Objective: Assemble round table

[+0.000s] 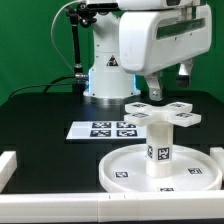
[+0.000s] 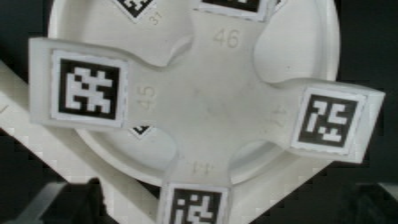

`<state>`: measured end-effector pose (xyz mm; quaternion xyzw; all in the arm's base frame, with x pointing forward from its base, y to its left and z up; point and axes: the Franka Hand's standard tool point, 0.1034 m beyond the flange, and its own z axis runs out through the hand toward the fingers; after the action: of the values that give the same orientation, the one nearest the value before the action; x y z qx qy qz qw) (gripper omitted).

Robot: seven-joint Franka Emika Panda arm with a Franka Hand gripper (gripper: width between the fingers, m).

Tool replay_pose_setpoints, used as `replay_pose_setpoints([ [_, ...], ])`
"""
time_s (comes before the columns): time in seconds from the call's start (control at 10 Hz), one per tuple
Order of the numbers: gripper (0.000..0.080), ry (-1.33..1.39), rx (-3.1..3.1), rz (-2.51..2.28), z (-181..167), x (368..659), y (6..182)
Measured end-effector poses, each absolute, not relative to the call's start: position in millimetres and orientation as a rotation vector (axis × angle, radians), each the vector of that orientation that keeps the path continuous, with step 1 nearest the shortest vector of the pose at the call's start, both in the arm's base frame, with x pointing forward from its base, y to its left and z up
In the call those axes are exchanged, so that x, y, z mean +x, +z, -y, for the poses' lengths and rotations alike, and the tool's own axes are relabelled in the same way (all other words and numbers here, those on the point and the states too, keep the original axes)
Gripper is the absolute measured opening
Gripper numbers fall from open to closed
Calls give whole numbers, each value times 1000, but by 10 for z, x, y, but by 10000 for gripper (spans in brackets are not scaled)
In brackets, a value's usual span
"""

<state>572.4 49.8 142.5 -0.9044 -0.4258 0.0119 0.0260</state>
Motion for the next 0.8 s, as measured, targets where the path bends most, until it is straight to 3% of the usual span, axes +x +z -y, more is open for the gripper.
replay_pose_setpoints([
  [0.8, 649, 54, -2262, 2131, -444, 5665, 1301],
])
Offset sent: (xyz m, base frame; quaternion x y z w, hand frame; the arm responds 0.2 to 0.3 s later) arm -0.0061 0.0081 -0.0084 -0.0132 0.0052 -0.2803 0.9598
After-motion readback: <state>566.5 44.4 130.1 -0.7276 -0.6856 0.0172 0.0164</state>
